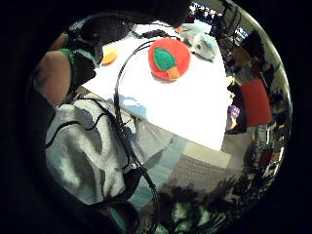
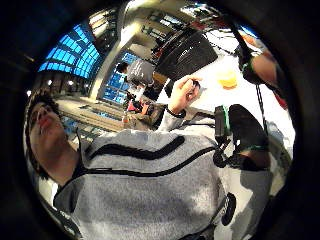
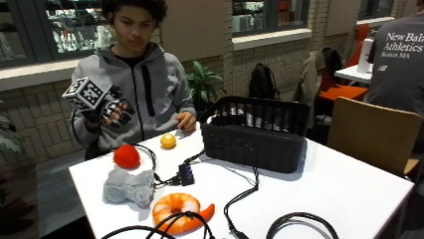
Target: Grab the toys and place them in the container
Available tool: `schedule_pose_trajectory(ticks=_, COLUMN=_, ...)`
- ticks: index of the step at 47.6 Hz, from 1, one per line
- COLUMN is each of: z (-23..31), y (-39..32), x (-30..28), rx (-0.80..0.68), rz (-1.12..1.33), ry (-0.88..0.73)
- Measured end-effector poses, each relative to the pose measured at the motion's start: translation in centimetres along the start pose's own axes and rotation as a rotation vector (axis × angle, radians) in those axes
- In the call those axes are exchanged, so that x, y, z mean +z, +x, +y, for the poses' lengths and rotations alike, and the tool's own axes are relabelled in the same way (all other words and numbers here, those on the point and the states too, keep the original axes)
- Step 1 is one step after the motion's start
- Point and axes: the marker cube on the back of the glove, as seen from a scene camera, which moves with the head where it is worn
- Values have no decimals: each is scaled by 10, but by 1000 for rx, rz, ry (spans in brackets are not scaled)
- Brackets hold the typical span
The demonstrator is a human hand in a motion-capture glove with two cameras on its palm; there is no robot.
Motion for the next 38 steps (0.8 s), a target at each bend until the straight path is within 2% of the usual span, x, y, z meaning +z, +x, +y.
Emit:
schedule_pose_trajectory(ticks=24, z=2, y=-5, x=3, rx=13, rz=33, ry=-22)
schedule_pose_trajectory(ticks=38, z=-44, y=-10, x=9, rx=-15, rz=171, ry=-63)
